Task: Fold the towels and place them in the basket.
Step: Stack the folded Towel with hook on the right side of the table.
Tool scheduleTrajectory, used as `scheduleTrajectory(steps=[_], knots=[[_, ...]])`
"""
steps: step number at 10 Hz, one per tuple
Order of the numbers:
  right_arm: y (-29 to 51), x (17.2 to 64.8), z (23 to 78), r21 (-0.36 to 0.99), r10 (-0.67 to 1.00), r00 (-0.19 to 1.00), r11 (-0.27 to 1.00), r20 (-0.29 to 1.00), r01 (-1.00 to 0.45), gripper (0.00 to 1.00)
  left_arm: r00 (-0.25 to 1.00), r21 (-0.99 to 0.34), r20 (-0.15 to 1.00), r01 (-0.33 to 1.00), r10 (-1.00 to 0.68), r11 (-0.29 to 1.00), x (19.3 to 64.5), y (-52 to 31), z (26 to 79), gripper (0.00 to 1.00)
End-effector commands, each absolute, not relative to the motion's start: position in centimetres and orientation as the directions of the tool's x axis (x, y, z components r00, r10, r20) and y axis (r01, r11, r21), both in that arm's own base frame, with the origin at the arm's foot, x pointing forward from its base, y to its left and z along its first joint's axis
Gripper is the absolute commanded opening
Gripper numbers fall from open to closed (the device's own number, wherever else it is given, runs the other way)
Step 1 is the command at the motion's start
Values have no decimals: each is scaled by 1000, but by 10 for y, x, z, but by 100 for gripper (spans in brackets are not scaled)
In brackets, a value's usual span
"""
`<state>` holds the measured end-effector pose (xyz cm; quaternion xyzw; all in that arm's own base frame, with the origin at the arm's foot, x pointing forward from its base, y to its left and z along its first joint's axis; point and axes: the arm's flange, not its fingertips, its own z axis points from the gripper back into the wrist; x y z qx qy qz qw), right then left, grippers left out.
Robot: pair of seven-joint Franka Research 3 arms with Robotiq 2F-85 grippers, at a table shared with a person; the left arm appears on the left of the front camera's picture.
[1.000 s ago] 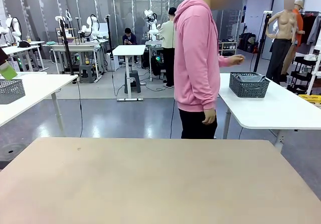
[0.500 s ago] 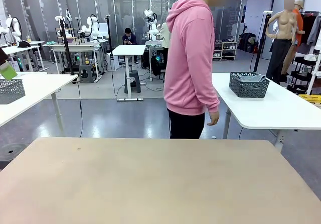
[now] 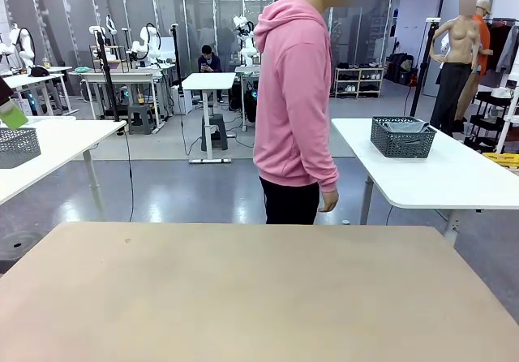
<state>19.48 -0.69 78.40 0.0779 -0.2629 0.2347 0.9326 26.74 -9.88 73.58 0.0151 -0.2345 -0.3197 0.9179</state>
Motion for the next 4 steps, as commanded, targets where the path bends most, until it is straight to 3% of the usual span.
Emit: scheduleTrajectory(steps=[1,4], knots=[[-8,195,786,8,418,750,871,512,-491,100,678,183,426,583,-599,791,267,-98,734,100],[-8,195,786,8,418,750,871,512,-491,100,678,183,426,583,-599,791,267,-98,734,100]])
